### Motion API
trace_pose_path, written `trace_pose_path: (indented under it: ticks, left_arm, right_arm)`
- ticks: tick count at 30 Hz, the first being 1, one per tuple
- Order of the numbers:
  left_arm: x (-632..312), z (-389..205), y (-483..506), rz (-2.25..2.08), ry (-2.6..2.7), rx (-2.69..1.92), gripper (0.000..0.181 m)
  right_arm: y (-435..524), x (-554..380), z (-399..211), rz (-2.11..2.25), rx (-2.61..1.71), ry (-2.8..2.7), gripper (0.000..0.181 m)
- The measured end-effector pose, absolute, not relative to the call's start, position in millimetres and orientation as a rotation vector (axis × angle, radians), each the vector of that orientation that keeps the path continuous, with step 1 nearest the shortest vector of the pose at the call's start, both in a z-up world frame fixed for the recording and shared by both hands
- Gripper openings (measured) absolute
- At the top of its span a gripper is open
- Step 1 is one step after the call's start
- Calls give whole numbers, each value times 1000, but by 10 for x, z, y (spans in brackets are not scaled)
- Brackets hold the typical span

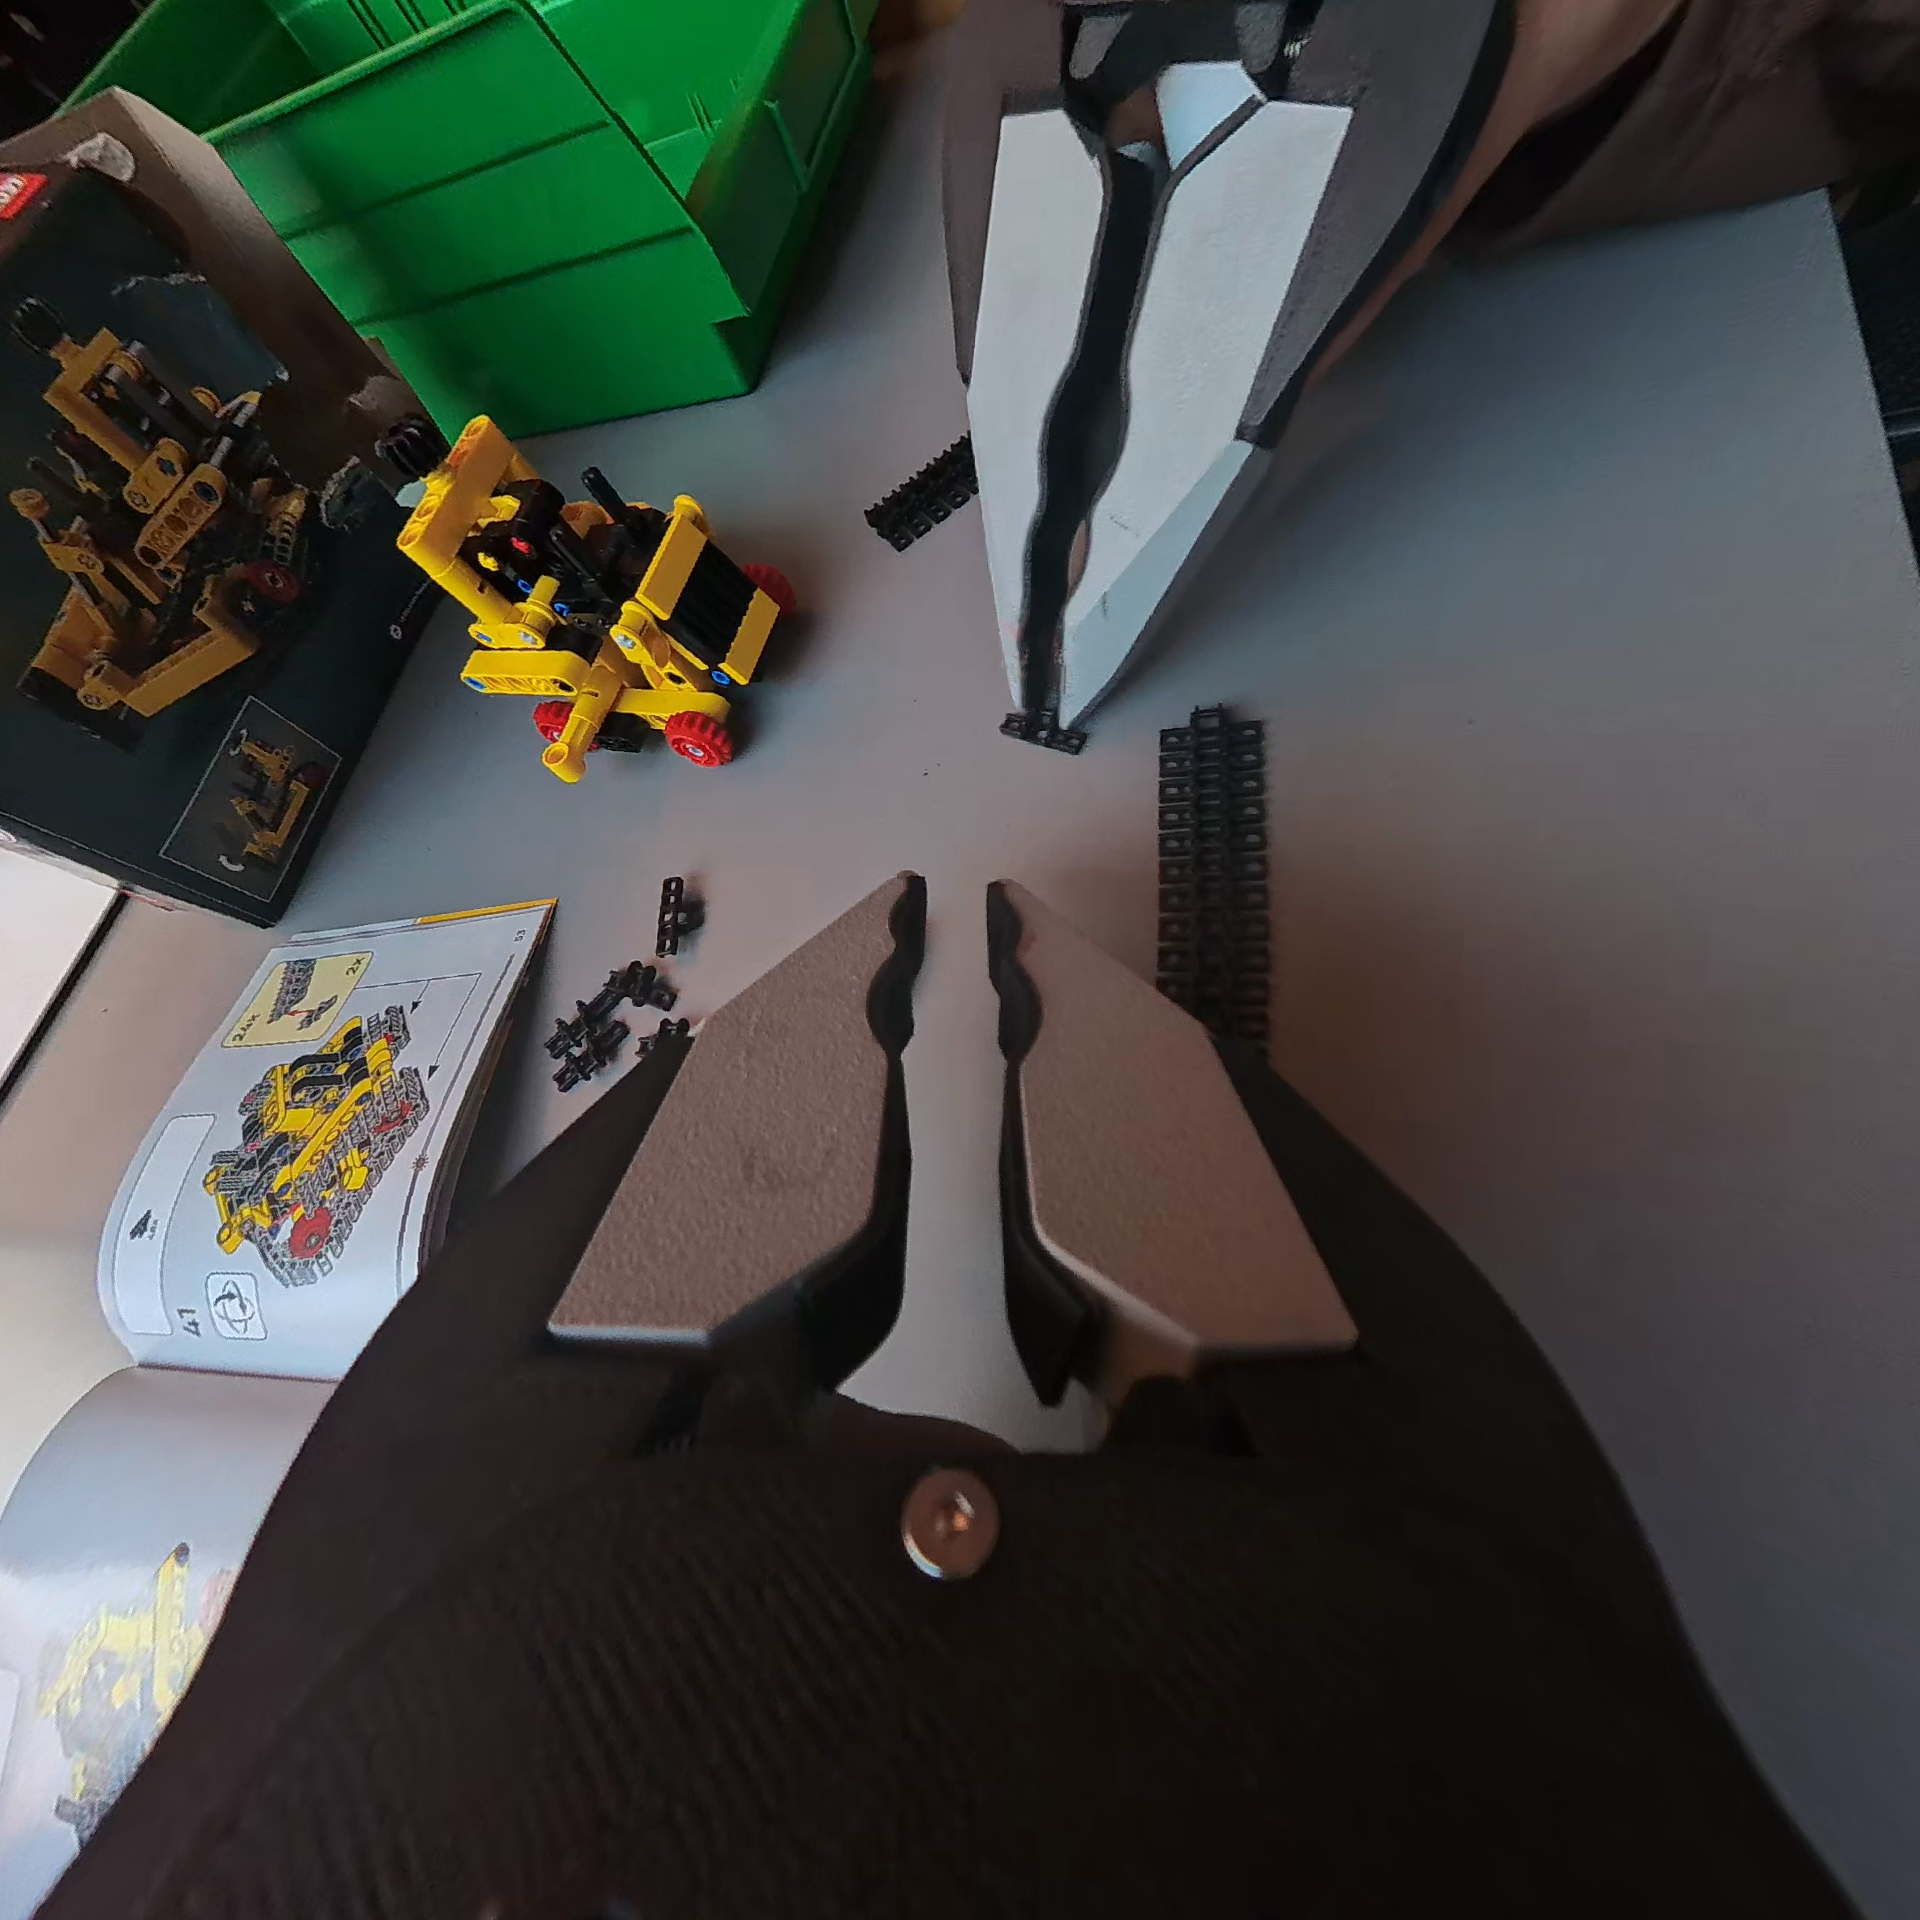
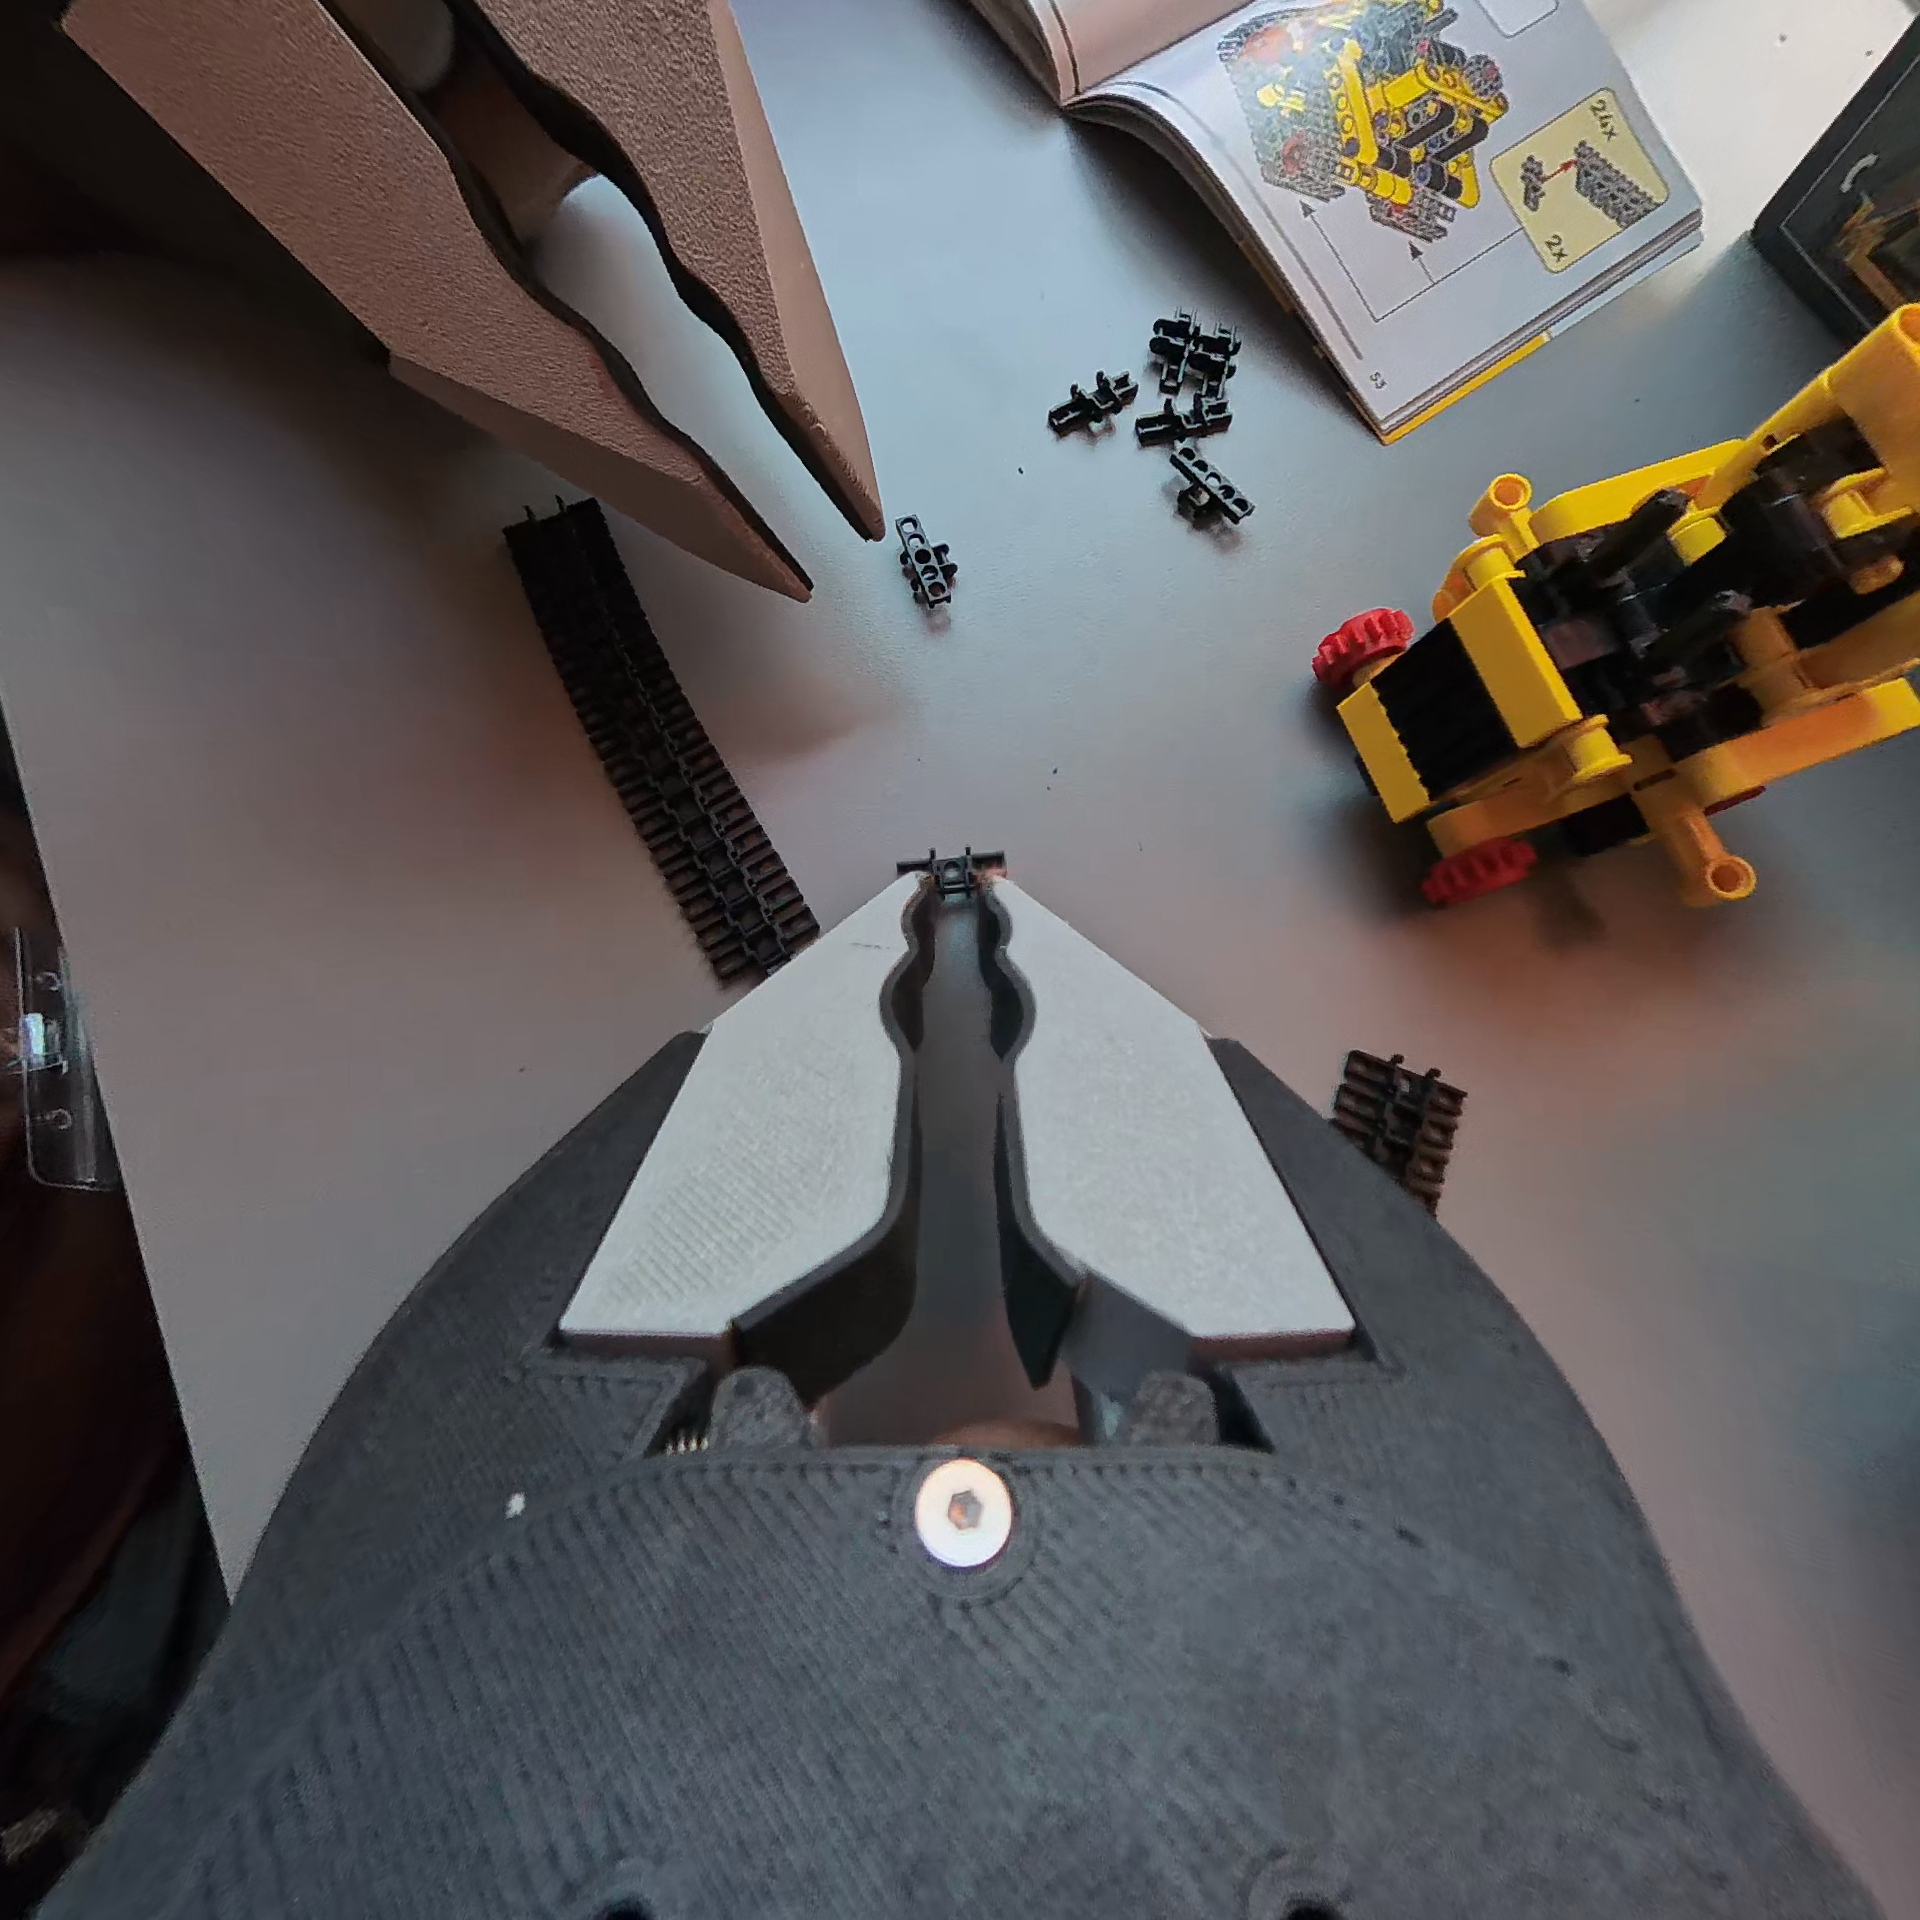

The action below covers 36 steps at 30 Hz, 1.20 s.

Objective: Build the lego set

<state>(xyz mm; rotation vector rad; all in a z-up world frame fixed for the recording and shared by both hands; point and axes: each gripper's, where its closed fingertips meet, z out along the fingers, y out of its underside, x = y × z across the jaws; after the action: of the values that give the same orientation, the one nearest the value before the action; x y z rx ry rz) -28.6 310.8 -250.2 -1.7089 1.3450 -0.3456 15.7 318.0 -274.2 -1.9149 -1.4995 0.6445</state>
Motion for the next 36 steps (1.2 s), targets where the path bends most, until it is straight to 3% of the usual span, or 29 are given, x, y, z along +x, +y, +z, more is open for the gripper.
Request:
trace_pose_path:
  ticks: [10, 14, 36]
  left_arm:
    - [-262, -2529, 3054, -369, 1375, -1714, 8]
    - [-73, -2446, 2810, -716, 1344, -1826, 9]
    - [254, -2726, 2781, -659, 1517, -1944, 6]
  right_arm:
    - [3043, 273, -2669, 698, -1814, -1635, 3]
    - [2987, 376, -2647, 668, -1781, -1706, 3]
    - [2858, 347, -2724, 692, -1663, -1886, 3]
